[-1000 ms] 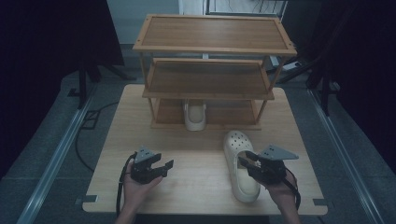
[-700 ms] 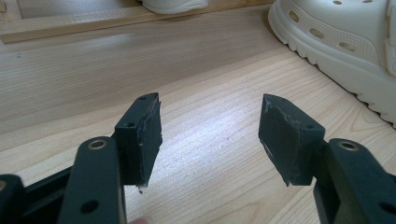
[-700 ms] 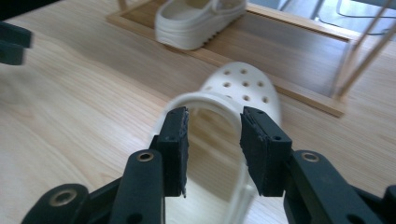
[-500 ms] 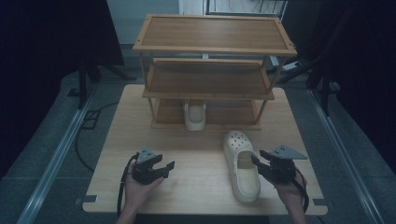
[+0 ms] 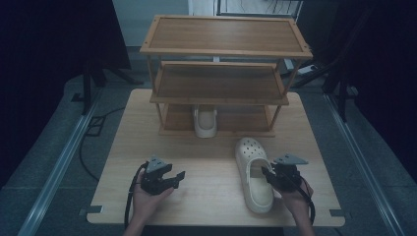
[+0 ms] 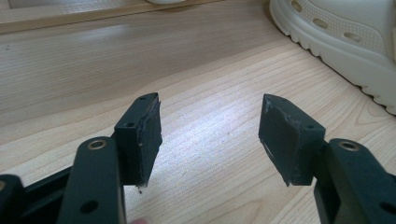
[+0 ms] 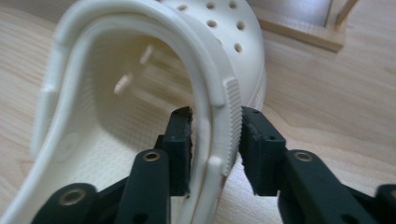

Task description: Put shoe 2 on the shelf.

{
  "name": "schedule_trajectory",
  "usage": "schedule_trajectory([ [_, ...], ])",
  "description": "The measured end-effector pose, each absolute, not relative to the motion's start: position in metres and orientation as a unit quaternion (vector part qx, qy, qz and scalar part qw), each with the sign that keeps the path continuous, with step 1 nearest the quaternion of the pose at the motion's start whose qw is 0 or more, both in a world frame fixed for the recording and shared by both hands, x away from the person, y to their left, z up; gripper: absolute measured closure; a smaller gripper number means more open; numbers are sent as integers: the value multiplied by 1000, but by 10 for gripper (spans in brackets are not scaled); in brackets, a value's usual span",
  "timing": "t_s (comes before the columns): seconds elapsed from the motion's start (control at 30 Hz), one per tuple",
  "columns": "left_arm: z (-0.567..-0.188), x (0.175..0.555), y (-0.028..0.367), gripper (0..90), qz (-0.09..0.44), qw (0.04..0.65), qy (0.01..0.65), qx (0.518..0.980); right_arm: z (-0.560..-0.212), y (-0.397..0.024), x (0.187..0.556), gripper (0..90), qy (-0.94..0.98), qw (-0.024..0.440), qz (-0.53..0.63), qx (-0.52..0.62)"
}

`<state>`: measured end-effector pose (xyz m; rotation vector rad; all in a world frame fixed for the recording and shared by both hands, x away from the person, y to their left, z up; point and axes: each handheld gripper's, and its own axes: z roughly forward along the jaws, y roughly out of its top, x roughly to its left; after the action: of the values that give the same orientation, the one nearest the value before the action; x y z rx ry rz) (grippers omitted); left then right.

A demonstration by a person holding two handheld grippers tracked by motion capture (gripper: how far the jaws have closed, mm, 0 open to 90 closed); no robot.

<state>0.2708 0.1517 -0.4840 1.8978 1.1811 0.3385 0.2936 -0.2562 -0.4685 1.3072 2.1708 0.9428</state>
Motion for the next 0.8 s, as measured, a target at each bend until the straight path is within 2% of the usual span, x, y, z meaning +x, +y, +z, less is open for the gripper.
schedule_trajectory([
  [0.13,-484,271,152,396,136,426,472,760,-469,-256,293,693,776,218,342,483],
  [0.23,-485,271,152,395,136,425,474,760,-467,-253,292,742,771,239,330,489],
  [0.8,-485,272,152,396,137,423,472,761,-449,-252,283,755,753,265,372,474],
])
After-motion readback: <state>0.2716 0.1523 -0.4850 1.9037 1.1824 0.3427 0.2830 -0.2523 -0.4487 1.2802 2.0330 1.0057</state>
